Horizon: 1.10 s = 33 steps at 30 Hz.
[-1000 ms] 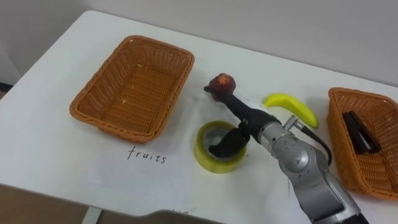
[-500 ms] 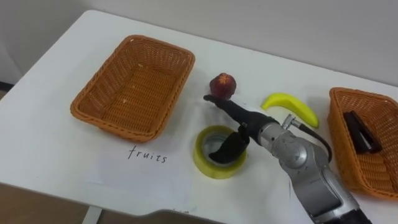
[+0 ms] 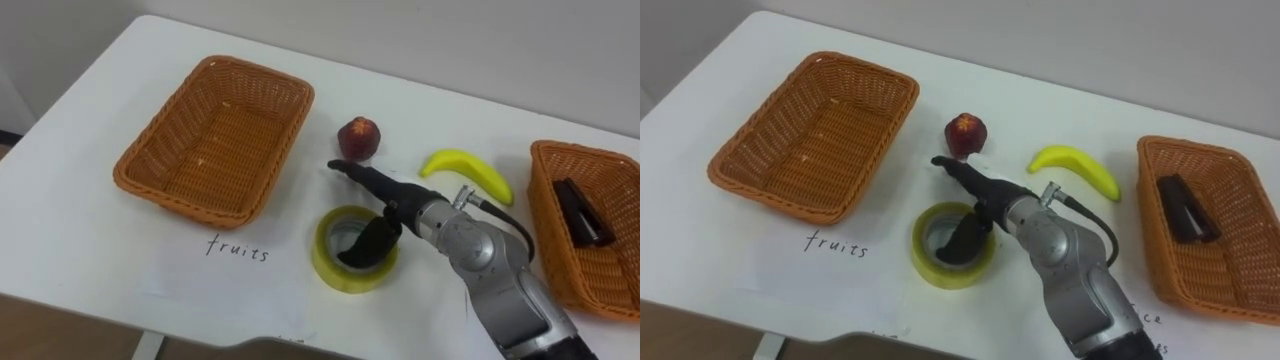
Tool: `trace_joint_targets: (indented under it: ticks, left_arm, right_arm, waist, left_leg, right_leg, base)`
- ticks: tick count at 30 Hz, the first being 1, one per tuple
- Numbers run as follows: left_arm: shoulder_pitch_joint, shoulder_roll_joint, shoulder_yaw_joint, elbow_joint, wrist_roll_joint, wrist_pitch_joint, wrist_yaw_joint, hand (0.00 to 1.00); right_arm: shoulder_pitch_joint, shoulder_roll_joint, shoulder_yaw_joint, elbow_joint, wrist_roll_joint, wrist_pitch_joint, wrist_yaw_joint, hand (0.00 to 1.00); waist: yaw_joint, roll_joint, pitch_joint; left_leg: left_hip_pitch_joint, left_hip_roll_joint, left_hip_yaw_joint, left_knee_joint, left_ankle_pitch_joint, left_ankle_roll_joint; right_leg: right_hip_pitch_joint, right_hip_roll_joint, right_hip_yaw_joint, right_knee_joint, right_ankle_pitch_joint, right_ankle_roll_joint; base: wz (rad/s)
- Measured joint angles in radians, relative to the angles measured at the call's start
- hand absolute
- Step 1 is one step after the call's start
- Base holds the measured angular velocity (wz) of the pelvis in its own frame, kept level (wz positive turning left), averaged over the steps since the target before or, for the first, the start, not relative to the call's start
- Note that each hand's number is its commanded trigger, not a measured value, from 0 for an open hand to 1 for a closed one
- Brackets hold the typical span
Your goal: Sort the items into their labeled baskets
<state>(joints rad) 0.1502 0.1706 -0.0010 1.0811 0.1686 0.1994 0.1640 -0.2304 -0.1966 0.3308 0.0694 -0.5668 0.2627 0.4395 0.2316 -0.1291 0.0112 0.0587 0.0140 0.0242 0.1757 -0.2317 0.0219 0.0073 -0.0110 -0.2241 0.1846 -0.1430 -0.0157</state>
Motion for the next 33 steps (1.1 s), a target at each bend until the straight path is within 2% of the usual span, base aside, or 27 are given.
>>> trace_joint_targets:
  ticks: [7, 33]
  left_arm:
    - [0.000, 0.001, 0.000, 0.000, 0.000, 0.000, 0.000, 0.00]
    - [-0.001, 0.002, 0.000, 0.000, 0.000, 0.000, 0.000, 0.00]
  right_arm:
    - [-0.009, 0.000, -0.003, 0.000, -0.041, 0.000, -0.019, 1.00]
    - [-0.007, 0.000, -0.001, 0.000, -0.062, 0.000, 0.000, 1.00]
  waist:
    - [0.000, -0.003, -0.0023]
    - [0.000, -0.002, -0.0016]
  left_leg:
    - [0.000, 0.000, 0.000, 0.002, 0.000, 0.000]
    - [-0.002, -0.001, 0.000, 0.003, 0.000, 0.000]
  right_leg:
    - [0.000, 0.000, 0.000, 0.000, 0.000, 0.000]
    - [0.000, -0.001, 0.001, 0.001, 0.000, 0.000]
  base:
    - [0.00]
    - [0.00]
